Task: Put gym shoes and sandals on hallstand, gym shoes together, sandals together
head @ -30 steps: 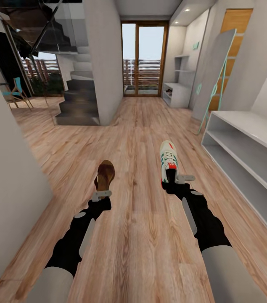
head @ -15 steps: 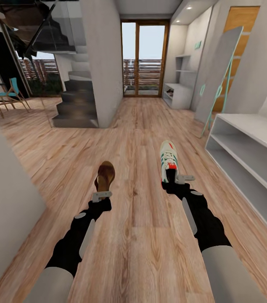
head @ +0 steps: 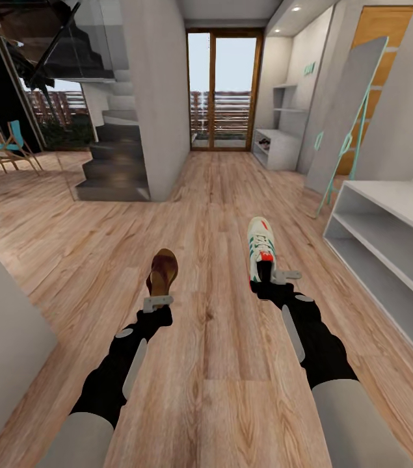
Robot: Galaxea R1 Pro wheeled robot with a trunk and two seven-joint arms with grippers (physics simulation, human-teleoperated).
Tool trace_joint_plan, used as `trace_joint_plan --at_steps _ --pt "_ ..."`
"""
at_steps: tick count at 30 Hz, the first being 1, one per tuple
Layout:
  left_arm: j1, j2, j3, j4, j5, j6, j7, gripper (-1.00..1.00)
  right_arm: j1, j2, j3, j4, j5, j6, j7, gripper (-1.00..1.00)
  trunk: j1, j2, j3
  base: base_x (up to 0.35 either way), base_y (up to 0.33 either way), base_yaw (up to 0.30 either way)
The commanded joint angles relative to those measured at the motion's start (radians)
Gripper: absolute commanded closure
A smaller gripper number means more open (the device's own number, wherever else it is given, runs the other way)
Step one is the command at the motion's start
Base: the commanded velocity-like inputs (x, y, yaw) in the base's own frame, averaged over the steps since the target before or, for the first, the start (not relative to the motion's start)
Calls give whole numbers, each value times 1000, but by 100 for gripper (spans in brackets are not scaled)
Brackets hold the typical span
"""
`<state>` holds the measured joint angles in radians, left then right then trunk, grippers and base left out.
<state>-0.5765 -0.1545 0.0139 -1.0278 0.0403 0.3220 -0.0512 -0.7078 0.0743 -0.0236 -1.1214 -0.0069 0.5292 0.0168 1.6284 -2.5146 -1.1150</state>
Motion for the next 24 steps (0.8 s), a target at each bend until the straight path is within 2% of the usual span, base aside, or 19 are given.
trace_joint_plan --at_steps 1,24 --pt "0 0 1 -2 1 6 -4 100 -1 1 -2 -1 -1 4 2 100 0 0 -1 347 0 0" --pt "0 0 1 -1 1 6 -4 100 -1 1 -1 0 -1 2 2 100 0 0 -1 347 0 0"
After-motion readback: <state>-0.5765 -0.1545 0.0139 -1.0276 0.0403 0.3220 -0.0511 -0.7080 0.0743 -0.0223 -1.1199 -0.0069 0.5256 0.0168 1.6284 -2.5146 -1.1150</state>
